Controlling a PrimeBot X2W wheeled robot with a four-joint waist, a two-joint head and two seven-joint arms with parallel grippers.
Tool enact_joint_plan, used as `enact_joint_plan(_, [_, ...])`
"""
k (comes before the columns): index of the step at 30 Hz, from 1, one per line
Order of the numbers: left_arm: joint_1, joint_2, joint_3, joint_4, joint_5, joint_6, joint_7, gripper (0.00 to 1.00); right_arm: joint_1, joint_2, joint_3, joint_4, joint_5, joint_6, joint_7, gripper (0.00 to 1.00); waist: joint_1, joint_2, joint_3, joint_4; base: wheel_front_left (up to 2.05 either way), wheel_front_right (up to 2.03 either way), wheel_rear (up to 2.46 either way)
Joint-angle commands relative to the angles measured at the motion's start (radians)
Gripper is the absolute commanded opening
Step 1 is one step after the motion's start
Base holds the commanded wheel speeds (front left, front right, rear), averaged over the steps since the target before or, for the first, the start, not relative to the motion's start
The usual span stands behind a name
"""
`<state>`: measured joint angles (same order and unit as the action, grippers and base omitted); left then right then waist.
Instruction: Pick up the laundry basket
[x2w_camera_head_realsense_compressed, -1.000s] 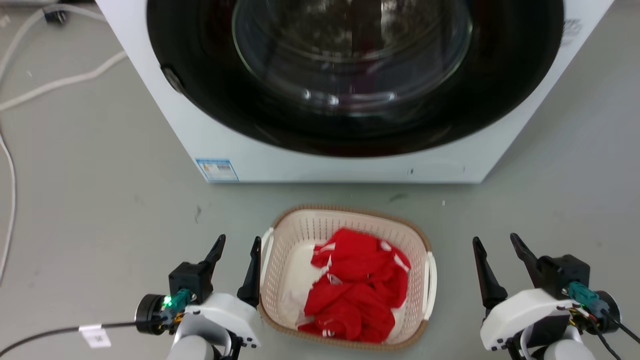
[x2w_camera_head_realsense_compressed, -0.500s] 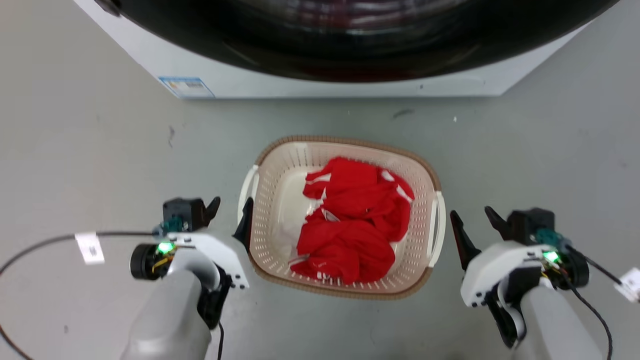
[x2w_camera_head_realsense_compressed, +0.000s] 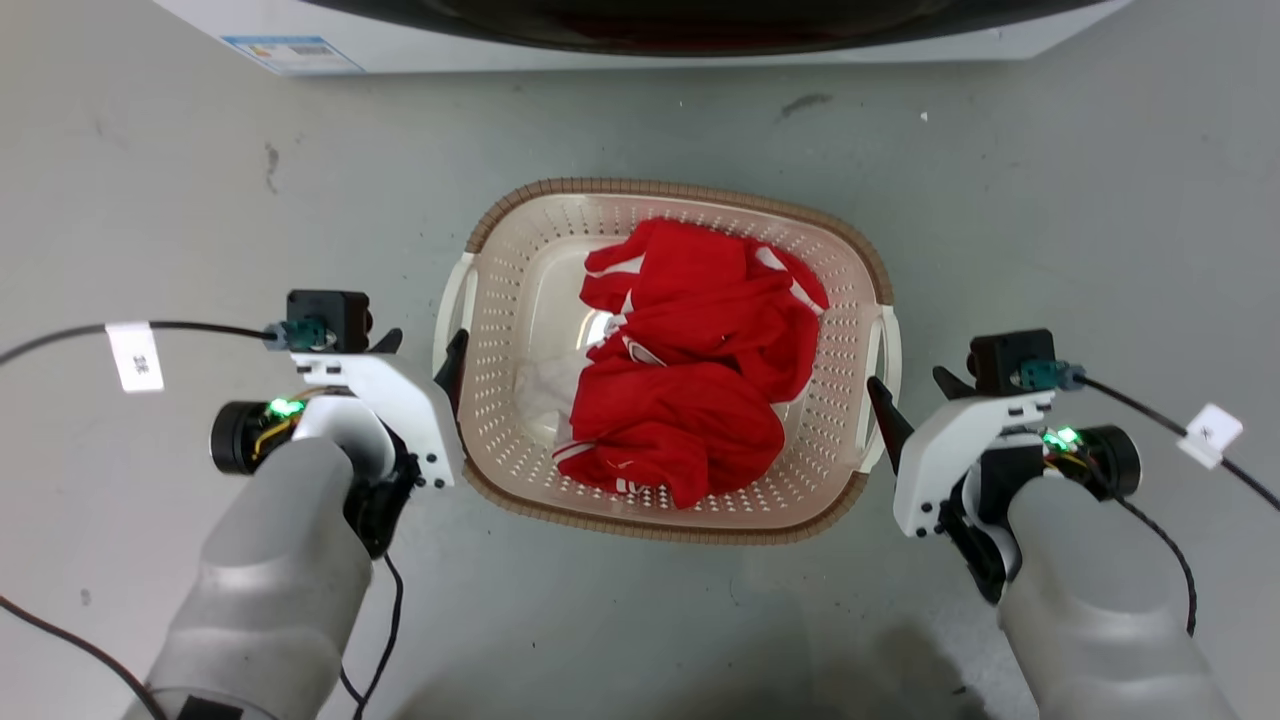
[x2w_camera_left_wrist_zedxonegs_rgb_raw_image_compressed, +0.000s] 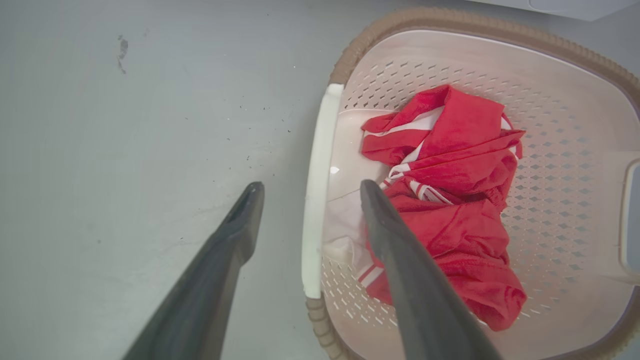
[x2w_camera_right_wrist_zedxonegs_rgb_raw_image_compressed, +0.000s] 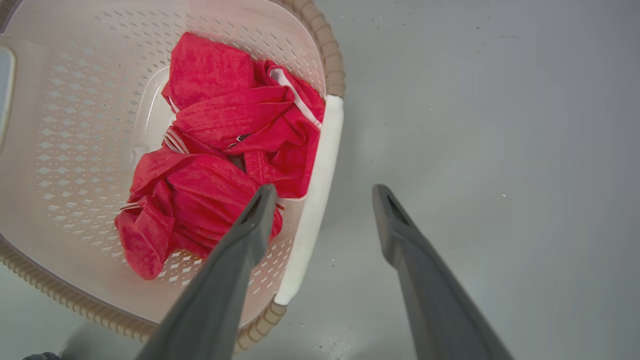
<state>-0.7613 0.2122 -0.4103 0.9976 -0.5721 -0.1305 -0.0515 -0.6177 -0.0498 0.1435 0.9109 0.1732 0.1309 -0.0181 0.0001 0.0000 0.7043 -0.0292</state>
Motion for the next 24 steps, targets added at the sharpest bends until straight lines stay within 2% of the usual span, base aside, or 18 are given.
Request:
enact_joint_plan(1, [-0.032,0.013,-0.018,0.016,-0.016,0.000,0.003,1.00,-0.041,-0.001,0.015,0.032,0.014,0.000,0.001,1.00,-0.0001,0.0000,0.025,-0.005,0.00,0.00,0.00])
enact_joint_plan(7, [-0.105,0.033,-0.070,0.071,-0.061,0.000,0.028,1.00,-0.130,-0.001,0.068,0.126,0.054,0.000,0.014,1.00,-0.0001,0.0000,0.075,-0.009,0.00,0.00,0.00])
enact_joint_plan(15, [-0.153,0.028,-0.116,0.137,-0.107,0.000,0.051,1.00,-0.194,-0.001,0.118,0.211,0.110,0.000,0.025,1.00,-0.0001,0.0000,0.105,-0.002,0.00,0.00,0.00])
enact_joint_plan(16, [-0.157,0.027,-0.122,0.140,-0.115,0.000,0.050,0.58,-0.200,-0.001,0.126,0.217,0.119,0.000,0.024,0.47,-0.0001,0.0000,0.107,-0.002,0.00,0.00,0.00])
enact_joint_plan(17, [-0.161,0.025,-0.126,0.141,-0.125,0.000,0.047,0.11,-0.206,-0.001,0.134,0.225,0.128,0.000,0.024,0.02,-0.0001,0.0000,0.109,-0.002,0.00,0.00,0.00])
enact_joint_plan(18, [-0.164,0.021,-0.133,0.142,-0.132,0.000,0.052,0.00,-0.210,-0.001,0.143,0.230,0.137,0.000,0.026,0.00,-0.0001,0.0000,0.111,-0.002,0.00,0.00,0.00])
enact_joint_plan(24, [-0.164,0.022,-0.176,0.140,-0.176,0.001,0.053,0.00,-0.224,-0.004,0.183,0.271,0.173,0.000,0.011,0.00,-0.0001,0.0000,0.110,0.001,0.00,0.00,0.00])
